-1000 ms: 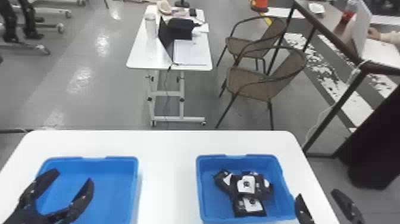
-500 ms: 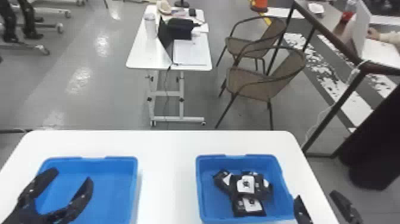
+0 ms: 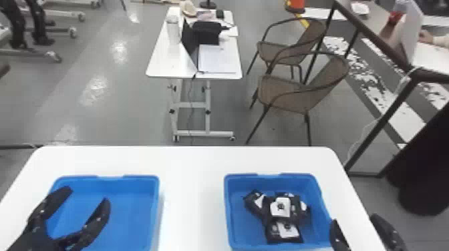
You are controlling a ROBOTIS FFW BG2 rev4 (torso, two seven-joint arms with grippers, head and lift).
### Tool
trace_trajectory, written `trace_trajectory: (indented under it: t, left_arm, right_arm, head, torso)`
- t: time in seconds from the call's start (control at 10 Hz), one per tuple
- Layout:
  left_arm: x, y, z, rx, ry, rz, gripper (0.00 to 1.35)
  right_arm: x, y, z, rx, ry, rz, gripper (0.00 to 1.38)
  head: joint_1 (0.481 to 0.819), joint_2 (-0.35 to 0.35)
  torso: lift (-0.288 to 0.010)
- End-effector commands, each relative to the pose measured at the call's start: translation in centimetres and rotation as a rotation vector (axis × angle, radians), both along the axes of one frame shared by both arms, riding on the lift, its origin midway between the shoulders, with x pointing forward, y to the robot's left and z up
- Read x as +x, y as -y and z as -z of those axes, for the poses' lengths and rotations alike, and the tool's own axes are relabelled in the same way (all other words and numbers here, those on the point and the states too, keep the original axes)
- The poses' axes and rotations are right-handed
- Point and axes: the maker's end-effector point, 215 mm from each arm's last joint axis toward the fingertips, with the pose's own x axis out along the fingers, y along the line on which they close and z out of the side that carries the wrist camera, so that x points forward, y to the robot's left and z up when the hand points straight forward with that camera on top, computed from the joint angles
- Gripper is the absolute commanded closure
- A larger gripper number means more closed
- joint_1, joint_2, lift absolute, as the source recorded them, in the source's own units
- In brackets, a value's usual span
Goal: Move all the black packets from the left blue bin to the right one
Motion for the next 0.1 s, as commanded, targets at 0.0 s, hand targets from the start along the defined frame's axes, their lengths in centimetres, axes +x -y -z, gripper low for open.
trace_trajectory:
  t: [0.0]
  left_arm:
    - [-0.09, 0.01, 0.18, -0.003, -0.006, 0.000, 0.18]
  right_arm:
    - [0.04, -0.06, 0.03, 0.002, 0.000, -0.001, 0.17]
  head:
    - [0.695, -0.108]
  torso:
    - [0.000]
